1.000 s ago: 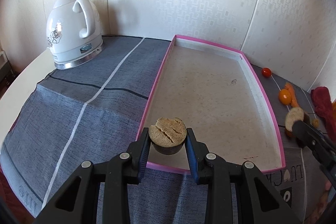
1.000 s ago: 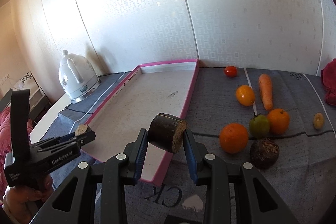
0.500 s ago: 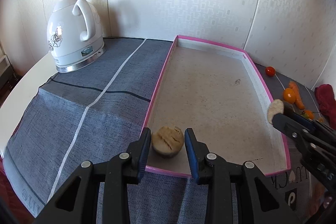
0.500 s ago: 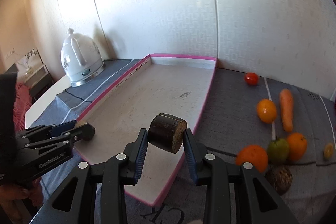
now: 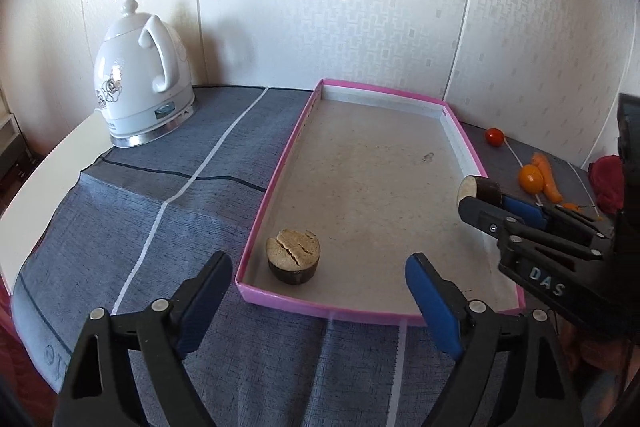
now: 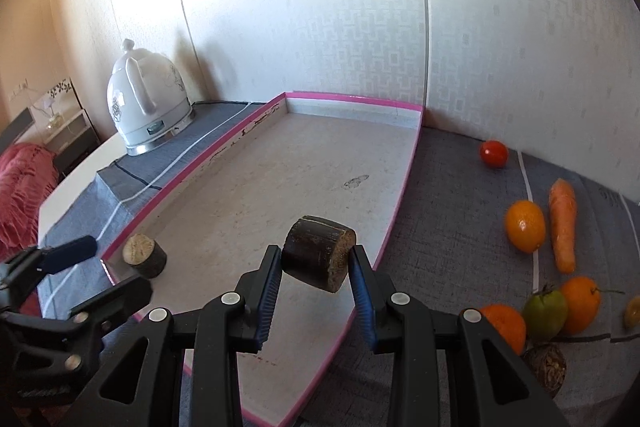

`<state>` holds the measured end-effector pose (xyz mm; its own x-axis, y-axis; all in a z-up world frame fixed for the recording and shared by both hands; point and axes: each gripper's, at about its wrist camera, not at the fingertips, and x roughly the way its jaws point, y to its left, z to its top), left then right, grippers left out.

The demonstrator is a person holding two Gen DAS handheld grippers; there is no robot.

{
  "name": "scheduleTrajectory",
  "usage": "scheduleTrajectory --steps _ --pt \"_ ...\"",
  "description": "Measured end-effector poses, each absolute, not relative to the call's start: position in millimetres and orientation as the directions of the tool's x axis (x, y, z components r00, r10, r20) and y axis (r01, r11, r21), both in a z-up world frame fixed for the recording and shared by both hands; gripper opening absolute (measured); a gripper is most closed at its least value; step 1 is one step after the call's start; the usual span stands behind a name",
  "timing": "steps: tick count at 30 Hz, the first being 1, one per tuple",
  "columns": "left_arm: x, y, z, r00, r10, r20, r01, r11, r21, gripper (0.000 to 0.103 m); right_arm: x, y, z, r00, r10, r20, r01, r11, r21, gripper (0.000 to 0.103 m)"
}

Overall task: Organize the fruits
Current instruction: 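Lower the eggplant slice into the pink tray and open the right gripper, then move the right gripper back to the dark round fruit and grasp it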

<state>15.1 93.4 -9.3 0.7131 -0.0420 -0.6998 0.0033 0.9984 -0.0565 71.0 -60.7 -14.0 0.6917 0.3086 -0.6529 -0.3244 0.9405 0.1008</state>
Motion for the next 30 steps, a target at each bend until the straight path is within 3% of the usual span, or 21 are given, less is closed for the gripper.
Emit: scheduleTrajectory --steps 13,30 --pt "12 94 -6 0.717 -0.055 -0.694 0.011 0.998 -0.068 0.095 67 -79 -5 0.758 0.269 -0.594 -0.254 0.961 0.111 0.041" --pt "12 74 -4 0.719 -0.103 -0.687 0.075 0.995 -0.071 0.096 36 -108 -6 0.718 0.226 -0.659 -0.134 0.973 0.188 0.042"
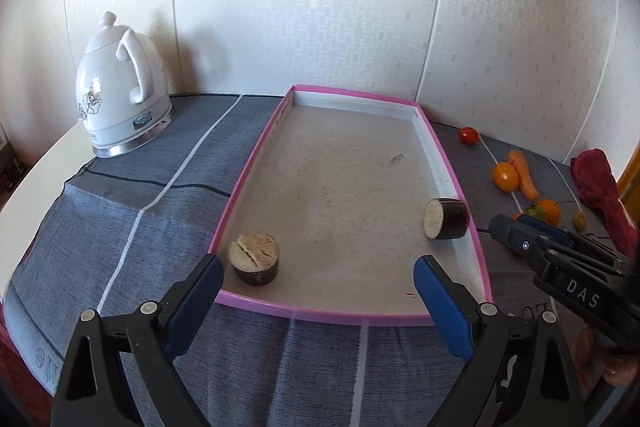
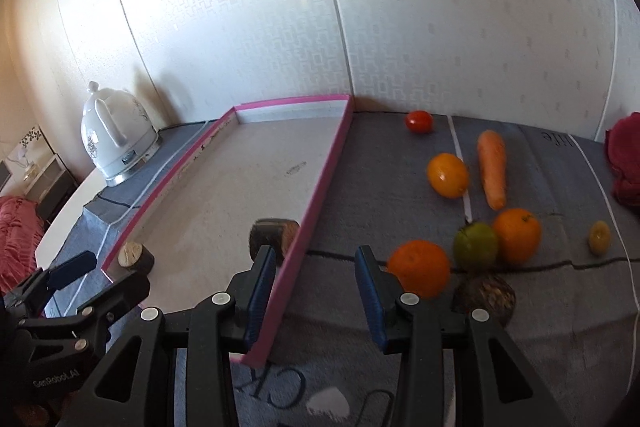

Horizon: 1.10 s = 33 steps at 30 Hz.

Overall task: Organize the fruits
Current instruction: 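Move the right gripper back to the dark round fruit and grasp it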

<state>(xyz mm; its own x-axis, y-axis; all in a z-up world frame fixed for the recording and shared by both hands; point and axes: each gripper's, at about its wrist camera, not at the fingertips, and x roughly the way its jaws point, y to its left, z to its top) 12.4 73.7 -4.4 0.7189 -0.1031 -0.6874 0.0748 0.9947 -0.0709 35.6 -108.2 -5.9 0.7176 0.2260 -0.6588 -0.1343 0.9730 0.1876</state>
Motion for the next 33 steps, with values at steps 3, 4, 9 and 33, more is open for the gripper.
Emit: scheduleTrajectory --steps 3,4,9,33 --pt "12 68 -4 0.718 -0.118 -0.686 0.094 0.993 -0.073 0.096 31 -116 -6 0.719 0.219 -0.659 -0.122 0.974 0.191 0.042" --pt "12 65 -4 0.718 -0.125 -0.684 0.101 0.992 -0.076 0.096 30 -120 -5 0.719 0.220 -0.660 -0.119 0.974 0.195 0.042" --pt "10 47 -3 0.712 -0.170 -0.681 0.152 0.985 -0.087 0.096 24 -141 -2 0.731 0.212 -0.649 -0.088 0.972 0.218 0.042" --pt "4 -27 -7 0.689 -0.253 -0.679 0.283 0.957 -0.069 0.096 1 -206 -14 0.708 0.133 -0.694 0.034 0.975 0.221 0.042"
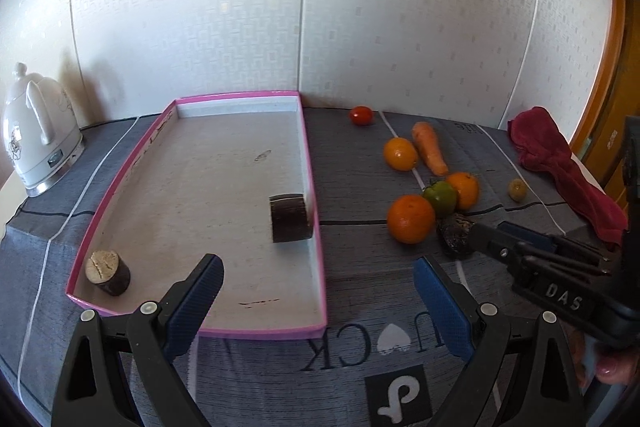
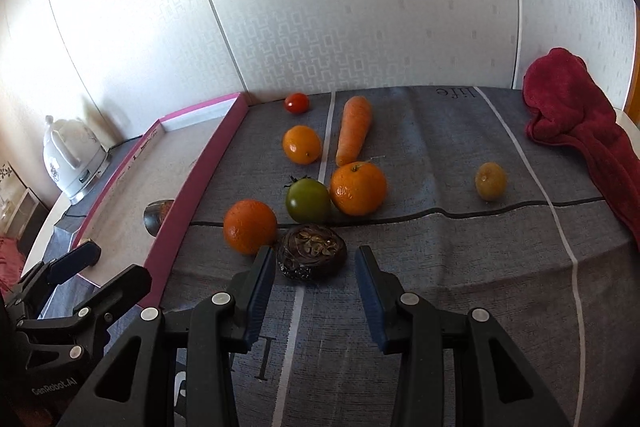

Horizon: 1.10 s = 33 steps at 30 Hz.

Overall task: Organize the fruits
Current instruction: 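Move the right gripper back to the dark round fruit and grasp it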

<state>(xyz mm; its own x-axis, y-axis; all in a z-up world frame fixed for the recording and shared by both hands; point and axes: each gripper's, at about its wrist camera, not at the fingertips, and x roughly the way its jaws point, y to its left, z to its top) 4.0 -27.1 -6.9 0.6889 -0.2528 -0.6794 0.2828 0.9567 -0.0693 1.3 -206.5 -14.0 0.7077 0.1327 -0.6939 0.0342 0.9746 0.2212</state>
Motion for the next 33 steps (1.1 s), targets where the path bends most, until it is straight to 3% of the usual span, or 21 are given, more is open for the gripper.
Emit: scheduleTrajectory --steps 10,25,33 --pt "7 -18 -7 0.691 -0.239 -0.682 0.246 0.965 -0.089 0.096 16 -191 -33 0.684 0.110 -0.721 0.018 0.986 0.167 0.042" --pt "6 -35 -6 0.693 -0.249 -0.676 0.275 0.959 -0.071 0.096 20 -196 -38 0.691 0.125 -0.712 0.025 0.980 0.197 0.042" --pt "7 -54 -5 0.707 -0.243 -0.664 0.339 0.941 0.017 0.096 8 -221 -37 0.697 0.002 -0.717 0.162 0.974 0.160 0.042"
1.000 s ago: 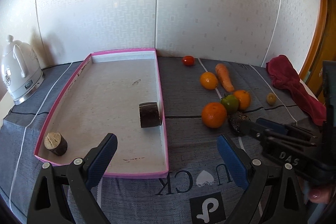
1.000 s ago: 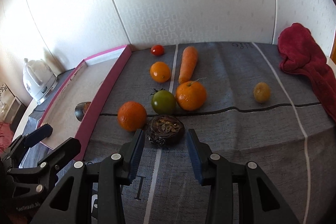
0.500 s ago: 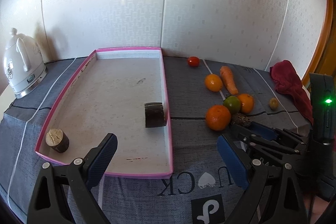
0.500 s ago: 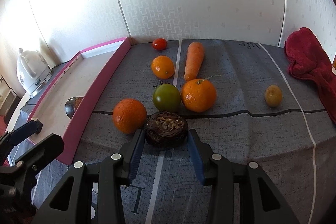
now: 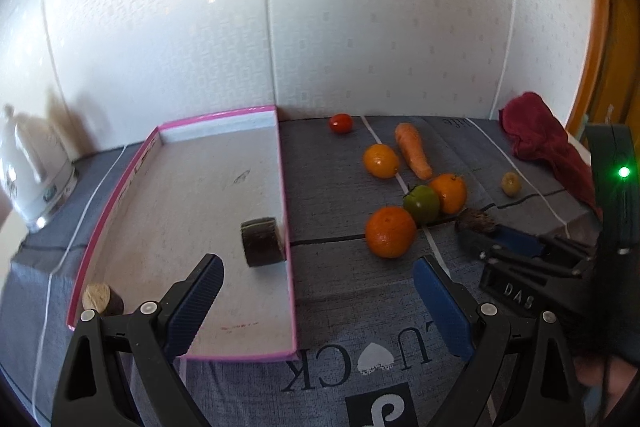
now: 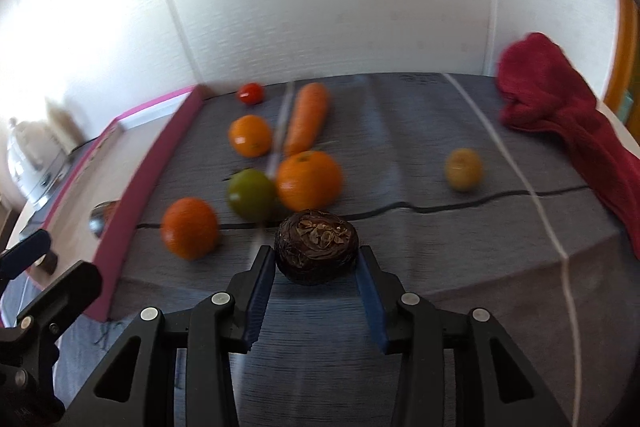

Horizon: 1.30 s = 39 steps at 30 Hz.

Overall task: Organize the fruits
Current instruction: 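Move the right gripper back to the dark round fruit and grasp it, then grasp the mandarin with the left gripper while the right holds the dark fruit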

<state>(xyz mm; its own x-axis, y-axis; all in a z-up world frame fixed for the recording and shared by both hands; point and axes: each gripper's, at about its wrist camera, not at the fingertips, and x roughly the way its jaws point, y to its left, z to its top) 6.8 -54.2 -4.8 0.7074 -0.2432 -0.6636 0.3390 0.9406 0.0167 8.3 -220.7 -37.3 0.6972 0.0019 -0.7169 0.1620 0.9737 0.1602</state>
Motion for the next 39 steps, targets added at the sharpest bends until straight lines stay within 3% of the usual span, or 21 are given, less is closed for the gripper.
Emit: scheduleTrajectory --steps 8,16,29,36,39 --pt "8 -79 -11 0.702 -0.267 -0.660 0.416 0.906 0.076 0.092 2 -238 -37 0.698 -0.062 -0.714 0.251 0.954 0.163 0.042" --pt "21 -93 -21 0.655 -0.300 -0.693 0.468 0.881 0.061 0.075 3 -241 -38 0.694 -0.073 -0.717 0.279 0.944 0.173 0.042" --pt "36 -109 -27 0.615 -0.357 -0.703 0.521 0.853 0.022 0.057 7 -240 -39 0.693 -0.071 -0.717 0.283 0.942 0.180 0.042" --pt "48 -109 -35 0.587 -0.359 -0.725 0.512 0.859 -0.011 0.040 7 -240 -39 0.692 -0.073 -0.718 0.284 0.942 0.178 0.042" --pt "50 -107 -35 0.575 -0.371 -0.729 0.506 0.862 -0.039 0.039 7 -240 -39 0.692 -0.072 -0.718 0.284 0.942 0.179 0.042"
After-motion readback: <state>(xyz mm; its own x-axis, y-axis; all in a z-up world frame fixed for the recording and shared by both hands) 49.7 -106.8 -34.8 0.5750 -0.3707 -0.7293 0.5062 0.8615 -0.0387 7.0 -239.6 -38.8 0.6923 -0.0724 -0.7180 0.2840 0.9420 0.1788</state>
